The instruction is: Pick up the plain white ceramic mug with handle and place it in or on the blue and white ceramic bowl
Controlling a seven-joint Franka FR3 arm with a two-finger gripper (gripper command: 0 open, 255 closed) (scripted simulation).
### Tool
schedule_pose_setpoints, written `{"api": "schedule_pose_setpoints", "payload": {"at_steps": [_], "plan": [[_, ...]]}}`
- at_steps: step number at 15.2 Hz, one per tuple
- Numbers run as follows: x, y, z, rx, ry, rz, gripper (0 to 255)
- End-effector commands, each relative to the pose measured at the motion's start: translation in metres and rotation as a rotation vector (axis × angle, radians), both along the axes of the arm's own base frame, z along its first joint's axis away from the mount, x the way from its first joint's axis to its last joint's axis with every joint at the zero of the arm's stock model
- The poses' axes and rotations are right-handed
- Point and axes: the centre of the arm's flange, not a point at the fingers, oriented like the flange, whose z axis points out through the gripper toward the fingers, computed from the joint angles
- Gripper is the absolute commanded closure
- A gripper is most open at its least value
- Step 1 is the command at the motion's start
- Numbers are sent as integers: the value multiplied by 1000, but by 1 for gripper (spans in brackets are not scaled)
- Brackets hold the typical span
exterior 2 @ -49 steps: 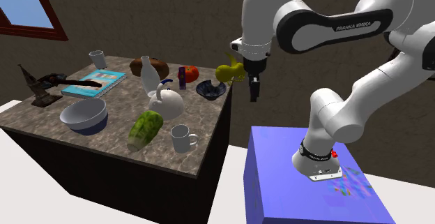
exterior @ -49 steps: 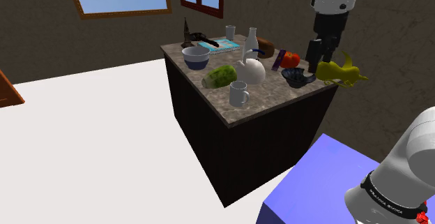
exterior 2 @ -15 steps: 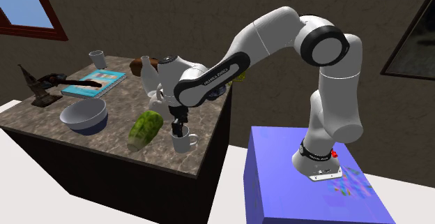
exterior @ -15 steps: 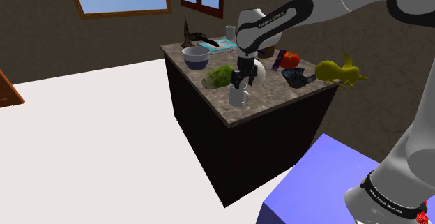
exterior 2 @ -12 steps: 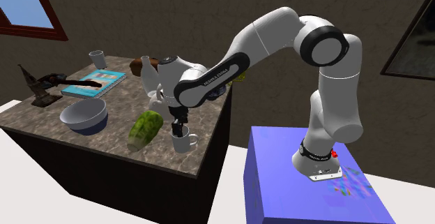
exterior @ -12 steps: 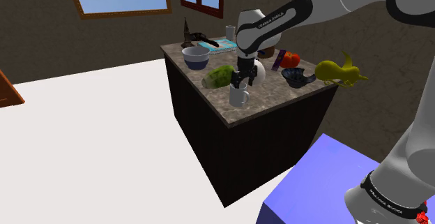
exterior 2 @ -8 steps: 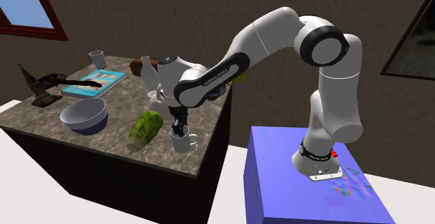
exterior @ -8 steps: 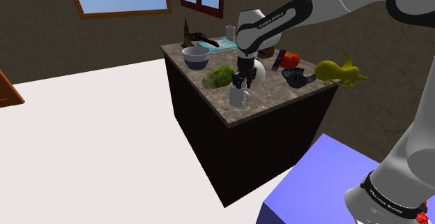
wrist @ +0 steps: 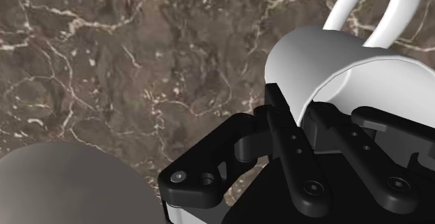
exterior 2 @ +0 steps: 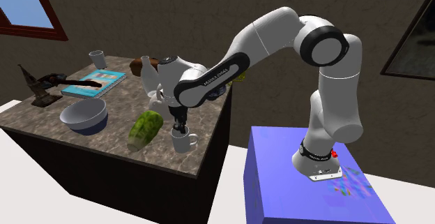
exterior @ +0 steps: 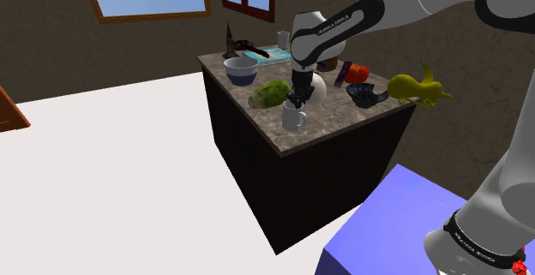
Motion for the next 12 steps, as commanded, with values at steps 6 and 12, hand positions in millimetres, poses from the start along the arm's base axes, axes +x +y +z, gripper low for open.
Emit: {"api": "schedule_pose_setpoints", "payload": {"at_steps": [6,12], "plan": [[0,0,26,0,1,1,255],[0,0,58,0,1,1,255]]}}
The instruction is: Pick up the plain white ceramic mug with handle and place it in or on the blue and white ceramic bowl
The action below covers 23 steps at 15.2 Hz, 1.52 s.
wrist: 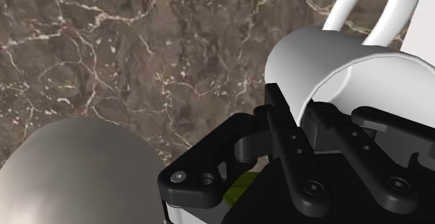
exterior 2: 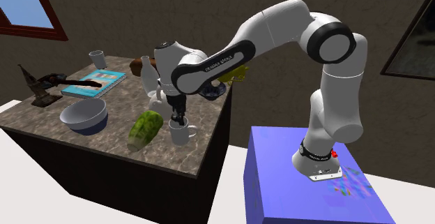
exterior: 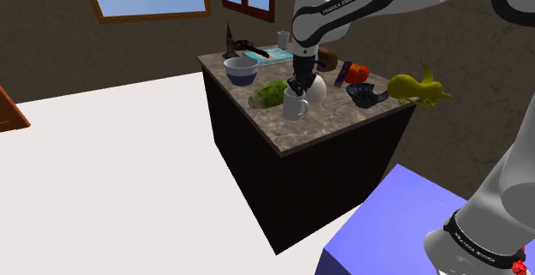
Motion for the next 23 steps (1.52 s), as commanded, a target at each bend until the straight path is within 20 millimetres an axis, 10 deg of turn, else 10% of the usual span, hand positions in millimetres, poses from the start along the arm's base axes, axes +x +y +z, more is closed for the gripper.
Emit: {"api": "schedule_pose_setpoints", "payload": {"at_steps": [1,18,23], "plan": [[0,0,10,0,0,0,255],[0,0,98,0,0,0,255],[-20,-63,102,0,0,0,255]]}}
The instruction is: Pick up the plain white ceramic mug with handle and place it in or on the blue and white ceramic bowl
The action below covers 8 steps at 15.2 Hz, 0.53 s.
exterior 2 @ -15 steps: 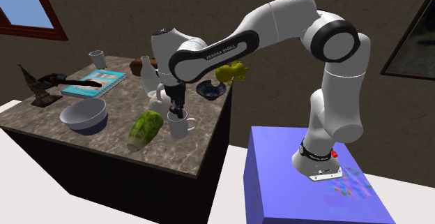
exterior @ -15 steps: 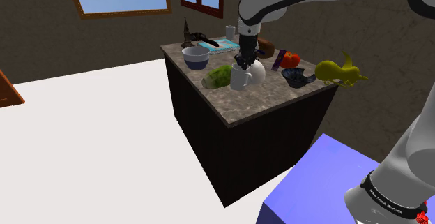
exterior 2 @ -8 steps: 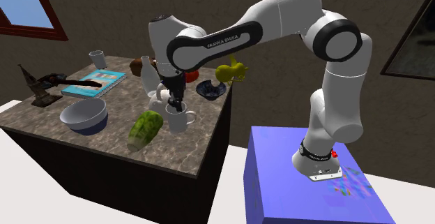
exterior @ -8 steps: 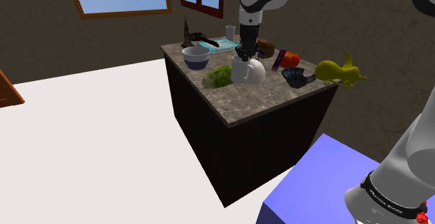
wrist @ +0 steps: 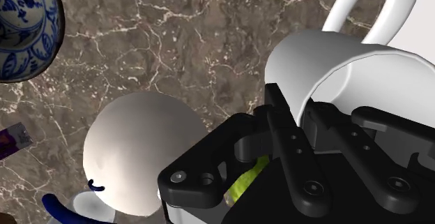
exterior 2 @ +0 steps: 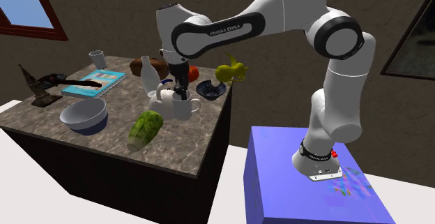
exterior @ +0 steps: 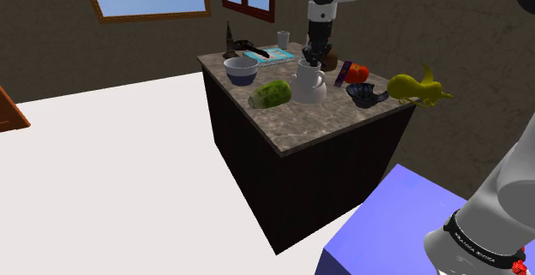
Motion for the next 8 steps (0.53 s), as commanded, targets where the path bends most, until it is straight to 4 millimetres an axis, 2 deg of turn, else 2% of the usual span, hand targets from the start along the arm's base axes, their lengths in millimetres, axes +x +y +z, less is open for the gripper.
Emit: {"api": "schedule_pose_setpoints", "payload": {"at_steps": [1,8], "plan": [[-11,-26,2,0,0,1,255],[-40,-114,7,0,0,1,255]]}}
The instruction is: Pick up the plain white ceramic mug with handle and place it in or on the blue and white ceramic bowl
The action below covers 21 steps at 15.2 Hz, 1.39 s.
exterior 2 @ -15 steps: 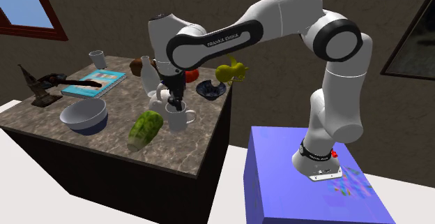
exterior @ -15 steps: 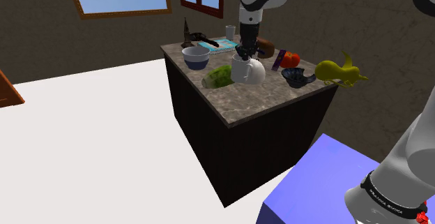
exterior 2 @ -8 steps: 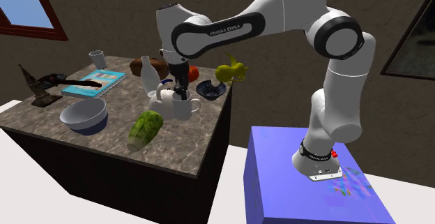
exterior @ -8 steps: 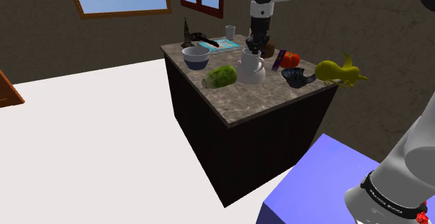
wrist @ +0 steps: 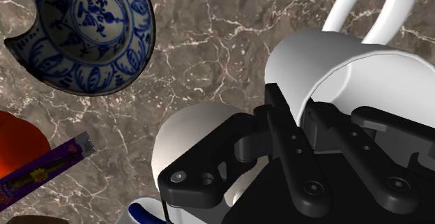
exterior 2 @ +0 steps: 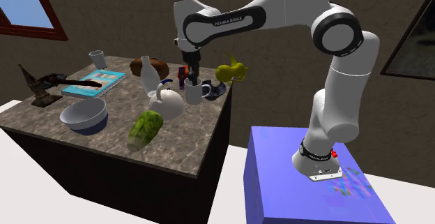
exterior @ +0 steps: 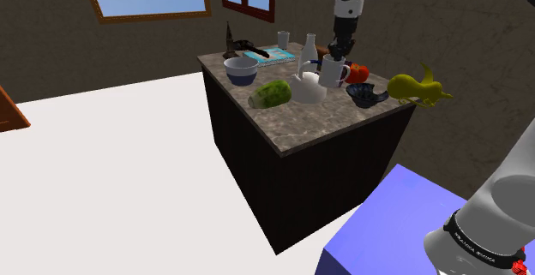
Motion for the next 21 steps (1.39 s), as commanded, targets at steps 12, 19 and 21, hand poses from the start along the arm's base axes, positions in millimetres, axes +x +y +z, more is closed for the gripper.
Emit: {"api": "schedule_pose_setpoints", "payload": {"at_steps": [12,19,21], "plan": [[-56,-166,11,0,0,1,255],[-79,-236,11,0,0,1,255],[-79,-236,0,0,0,1,255]]}}
